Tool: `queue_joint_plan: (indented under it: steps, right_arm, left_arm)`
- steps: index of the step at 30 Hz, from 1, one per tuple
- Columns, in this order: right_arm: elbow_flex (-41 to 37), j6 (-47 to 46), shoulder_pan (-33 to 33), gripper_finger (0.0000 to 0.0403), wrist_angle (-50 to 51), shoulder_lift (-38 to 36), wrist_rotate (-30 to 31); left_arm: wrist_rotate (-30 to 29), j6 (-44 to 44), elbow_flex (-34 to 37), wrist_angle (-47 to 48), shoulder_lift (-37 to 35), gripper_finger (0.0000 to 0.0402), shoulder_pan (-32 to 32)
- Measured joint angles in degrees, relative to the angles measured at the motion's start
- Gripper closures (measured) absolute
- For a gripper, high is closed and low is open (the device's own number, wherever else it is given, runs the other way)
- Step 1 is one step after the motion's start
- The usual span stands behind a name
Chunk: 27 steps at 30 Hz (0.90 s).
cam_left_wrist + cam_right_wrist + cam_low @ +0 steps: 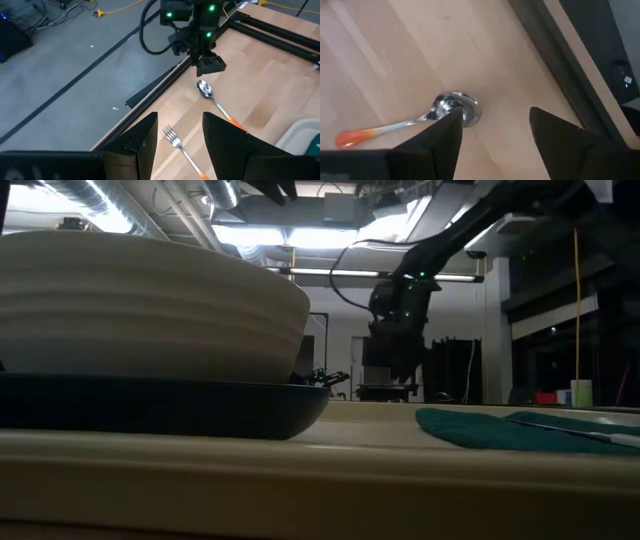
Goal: Set up tray
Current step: Put the orange spoon on the dark green napkin to the left of the orange knife
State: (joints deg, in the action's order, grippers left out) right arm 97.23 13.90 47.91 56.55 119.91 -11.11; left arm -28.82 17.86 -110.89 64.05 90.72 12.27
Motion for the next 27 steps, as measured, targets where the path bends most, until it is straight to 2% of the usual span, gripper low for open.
queue_joint_plan:
  steps: [5,13,27]
  right_arm:
    - [1.6,1.8,0.0,0.0175,2.3,2.7,-0.1]
    - [1.6,3.1,0.0,0.0179,3.3,4.2,-5.1]
    - [1.6,5.8,0.0,0.0179,2.5,4.4,-5.4]
  left_arm:
    - [0.0,0.5,0.0,0.0,0.0,0.0251,-0.3]
    - [0.0,0.5,0.0,0.0,0.0,0.0251,-0.2]
    - [0.0,0.7,0.0,0.0,0.0,0.0251,-0.2]
